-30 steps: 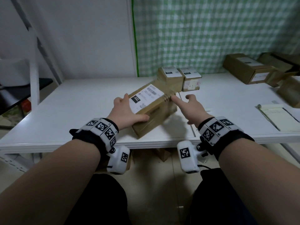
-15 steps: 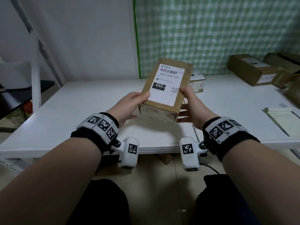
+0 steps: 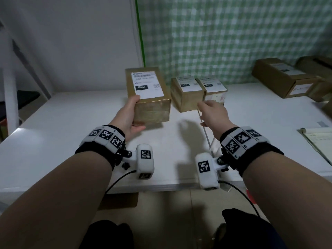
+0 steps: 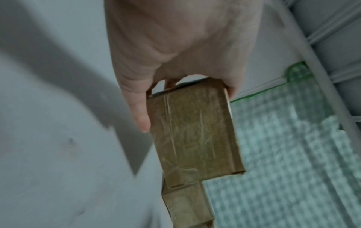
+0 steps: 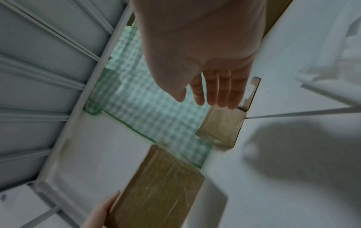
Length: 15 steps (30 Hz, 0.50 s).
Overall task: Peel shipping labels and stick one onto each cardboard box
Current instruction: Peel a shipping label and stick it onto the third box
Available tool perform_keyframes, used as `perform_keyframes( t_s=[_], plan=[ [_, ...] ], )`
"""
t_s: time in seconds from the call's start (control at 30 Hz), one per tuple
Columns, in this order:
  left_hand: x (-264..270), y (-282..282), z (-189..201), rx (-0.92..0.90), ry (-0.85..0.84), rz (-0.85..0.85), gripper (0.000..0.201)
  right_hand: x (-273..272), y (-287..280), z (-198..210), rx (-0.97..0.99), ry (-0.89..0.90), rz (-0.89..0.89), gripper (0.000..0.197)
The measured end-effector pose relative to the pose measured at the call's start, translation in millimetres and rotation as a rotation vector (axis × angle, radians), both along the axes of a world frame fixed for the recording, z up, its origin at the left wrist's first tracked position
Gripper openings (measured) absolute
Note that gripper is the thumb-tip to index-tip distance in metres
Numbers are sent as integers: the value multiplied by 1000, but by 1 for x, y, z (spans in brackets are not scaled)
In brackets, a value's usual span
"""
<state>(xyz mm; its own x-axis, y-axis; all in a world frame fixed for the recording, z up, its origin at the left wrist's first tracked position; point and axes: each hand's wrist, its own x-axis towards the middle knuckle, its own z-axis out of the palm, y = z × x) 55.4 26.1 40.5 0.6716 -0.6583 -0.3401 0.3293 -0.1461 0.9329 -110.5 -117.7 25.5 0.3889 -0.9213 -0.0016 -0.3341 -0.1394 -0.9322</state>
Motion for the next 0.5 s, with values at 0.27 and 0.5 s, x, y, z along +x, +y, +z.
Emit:
perform_keyframes(
  t_s=[0.27,0.5],
  plan=[
    [35,-81,-21,65,73,32,28,22,-93,-20,-33,88,-209,41],
    [66,-130,-37,98,50,54,34,35,-154,-30,-12,162,-252,56]
  ],
)
